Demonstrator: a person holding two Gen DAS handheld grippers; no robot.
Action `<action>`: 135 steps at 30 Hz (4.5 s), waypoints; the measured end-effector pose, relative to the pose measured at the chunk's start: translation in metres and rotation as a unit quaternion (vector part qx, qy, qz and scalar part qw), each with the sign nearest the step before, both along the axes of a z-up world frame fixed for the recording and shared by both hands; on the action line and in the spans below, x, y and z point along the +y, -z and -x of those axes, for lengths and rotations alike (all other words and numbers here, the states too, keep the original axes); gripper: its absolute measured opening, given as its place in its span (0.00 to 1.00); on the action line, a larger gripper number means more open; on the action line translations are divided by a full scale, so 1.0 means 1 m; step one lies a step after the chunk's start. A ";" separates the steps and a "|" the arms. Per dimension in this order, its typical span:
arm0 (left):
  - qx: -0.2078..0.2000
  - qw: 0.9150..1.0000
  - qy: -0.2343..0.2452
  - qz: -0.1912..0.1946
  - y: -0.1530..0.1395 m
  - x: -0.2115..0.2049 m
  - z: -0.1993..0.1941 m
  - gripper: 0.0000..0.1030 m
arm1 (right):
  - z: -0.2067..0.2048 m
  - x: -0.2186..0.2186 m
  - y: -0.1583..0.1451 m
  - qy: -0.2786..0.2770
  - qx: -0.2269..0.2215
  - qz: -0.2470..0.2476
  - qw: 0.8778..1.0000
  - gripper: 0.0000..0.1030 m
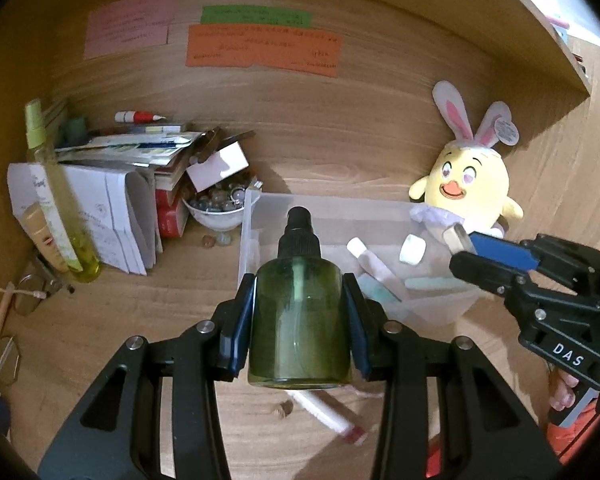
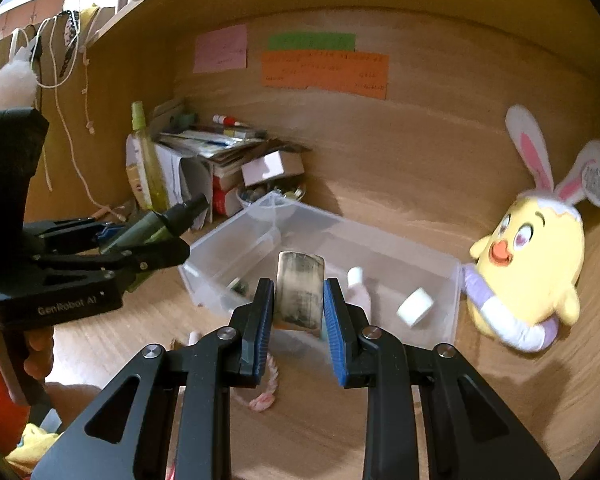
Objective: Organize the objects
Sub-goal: 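Carry the comb block and green bottle over the clear bin, then open both grippers to drop the comb block and green bottle into the bin, then withdraw both grippers from the bin toward the hair tie and lipstick, then grasp the braided pink-white hair tie with the right gripper while the left grasps a small brown bead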
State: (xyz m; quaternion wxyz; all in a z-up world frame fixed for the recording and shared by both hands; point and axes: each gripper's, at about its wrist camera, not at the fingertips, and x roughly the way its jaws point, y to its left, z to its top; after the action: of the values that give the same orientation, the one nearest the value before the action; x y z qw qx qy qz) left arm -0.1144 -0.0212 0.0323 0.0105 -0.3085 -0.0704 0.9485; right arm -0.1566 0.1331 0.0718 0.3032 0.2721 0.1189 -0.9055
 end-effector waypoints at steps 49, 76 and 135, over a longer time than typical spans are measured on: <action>-0.044 0.999 0.007 -0.011 0.035 0.012 0.070 0.63 | 0.080 -0.006 0.060 0.039 -0.082 -0.049 0.995 0.26; -0.004 0.999 -0.003 0.034 0.001 0.003 -0.004 0.88 | 0.019 0.013 0.008 0.035 -0.012 -0.007 0.999 0.80; -0.135 0.987 0.055 0.069 0.099 -0.001 -0.014 0.20 | -0.005 -0.024 0.112 -0.047 -0.125 -0.087 0.987 0.19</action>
State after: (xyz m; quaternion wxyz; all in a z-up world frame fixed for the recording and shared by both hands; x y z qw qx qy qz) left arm -0.1008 -0.0223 -0.0671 0.0315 -0.4367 0.0119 0.8990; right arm -0.1514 0.1088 -0.0401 0.3333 0.4027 0.1711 -0.8351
